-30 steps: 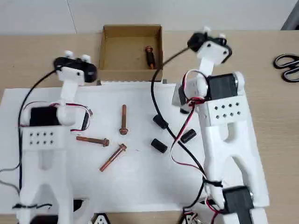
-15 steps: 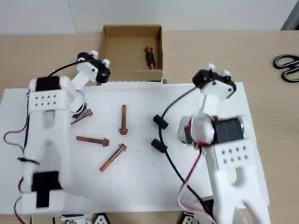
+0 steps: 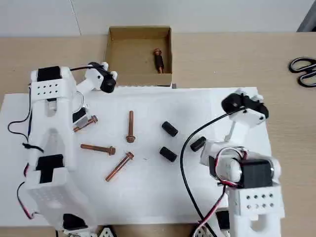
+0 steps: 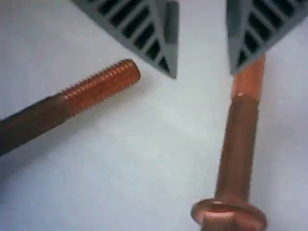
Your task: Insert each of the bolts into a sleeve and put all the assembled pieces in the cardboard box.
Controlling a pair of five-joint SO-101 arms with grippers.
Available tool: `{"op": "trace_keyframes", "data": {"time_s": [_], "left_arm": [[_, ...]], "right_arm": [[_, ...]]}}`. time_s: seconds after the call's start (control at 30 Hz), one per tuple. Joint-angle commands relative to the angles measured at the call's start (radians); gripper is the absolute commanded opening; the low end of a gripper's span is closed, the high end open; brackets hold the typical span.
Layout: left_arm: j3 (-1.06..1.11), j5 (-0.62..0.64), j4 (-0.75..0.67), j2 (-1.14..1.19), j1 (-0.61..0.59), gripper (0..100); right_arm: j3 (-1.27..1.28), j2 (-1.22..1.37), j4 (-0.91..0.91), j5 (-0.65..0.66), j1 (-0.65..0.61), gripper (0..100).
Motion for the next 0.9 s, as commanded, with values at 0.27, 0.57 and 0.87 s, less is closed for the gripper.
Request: {"op": "trace_keyframes", "data": {"time_s": [0.27,0.57,0.87], "left_arm": [[-0.042,-0.026,-0.044,0.094,-0.009,7],[-0.042,-0.026,-0.127,0.127,-0.009,7],[-0.044,-0.04,-0.173,0.199,-0.005,7]], "right_arm": [[-0.005,-0.033,-0.013,0.012,0.013,0.4],[-0.005,-0.033,-0.013,0.009,0.013,0.4],[0.034,-0.035,-0.022,0.008,0.013,0.4]]}}
